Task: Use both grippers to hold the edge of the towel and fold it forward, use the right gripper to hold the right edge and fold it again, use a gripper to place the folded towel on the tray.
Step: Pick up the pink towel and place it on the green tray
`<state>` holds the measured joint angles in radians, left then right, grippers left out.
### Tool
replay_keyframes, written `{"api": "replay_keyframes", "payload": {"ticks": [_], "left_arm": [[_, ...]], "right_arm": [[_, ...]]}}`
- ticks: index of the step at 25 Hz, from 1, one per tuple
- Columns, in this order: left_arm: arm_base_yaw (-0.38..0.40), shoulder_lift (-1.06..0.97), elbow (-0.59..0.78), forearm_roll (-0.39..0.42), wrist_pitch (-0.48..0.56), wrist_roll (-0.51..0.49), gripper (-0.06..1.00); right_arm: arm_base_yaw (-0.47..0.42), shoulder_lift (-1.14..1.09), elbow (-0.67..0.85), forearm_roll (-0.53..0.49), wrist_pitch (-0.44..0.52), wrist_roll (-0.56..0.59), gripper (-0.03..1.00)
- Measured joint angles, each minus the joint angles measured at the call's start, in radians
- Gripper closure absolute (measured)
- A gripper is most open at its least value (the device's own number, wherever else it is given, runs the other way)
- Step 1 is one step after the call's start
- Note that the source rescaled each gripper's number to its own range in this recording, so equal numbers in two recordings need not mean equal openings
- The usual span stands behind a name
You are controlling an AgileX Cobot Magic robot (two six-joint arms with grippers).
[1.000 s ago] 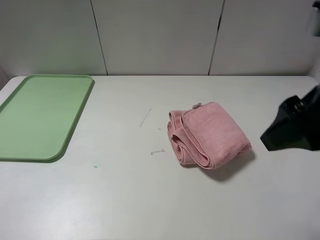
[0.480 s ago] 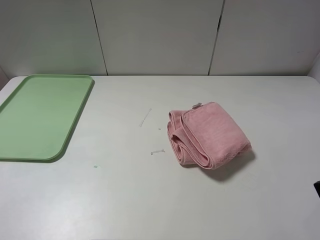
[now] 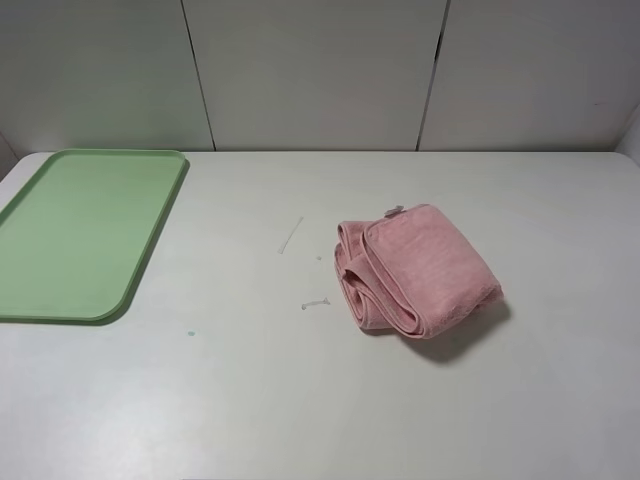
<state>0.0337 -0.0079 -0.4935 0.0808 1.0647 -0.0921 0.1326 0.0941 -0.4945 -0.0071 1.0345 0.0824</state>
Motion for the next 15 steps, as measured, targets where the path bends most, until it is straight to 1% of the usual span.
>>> {"api": "replay_keyframes", "payload": {"ticks": [3,5,15], "left_arm": [[0.0,0.0,0.0,0.0,0.0,0.0,-0.04],[0.0,0.0,0.0,0.0,0.0,0.0,-0.04],[0.0,0.0,0.0,0.0,0.0,0.0,-0.04]], "right_arm": [[-0.044,-0.078,0.001,-0.001,-0.004,0.0,-0.03],[-0.056,-0.098,0.001,-0.002,-0.004,0.0,-0.03],[-0.057,-0.1,0.001,-0.001,-0.004,-0.001,-0.03]]}}
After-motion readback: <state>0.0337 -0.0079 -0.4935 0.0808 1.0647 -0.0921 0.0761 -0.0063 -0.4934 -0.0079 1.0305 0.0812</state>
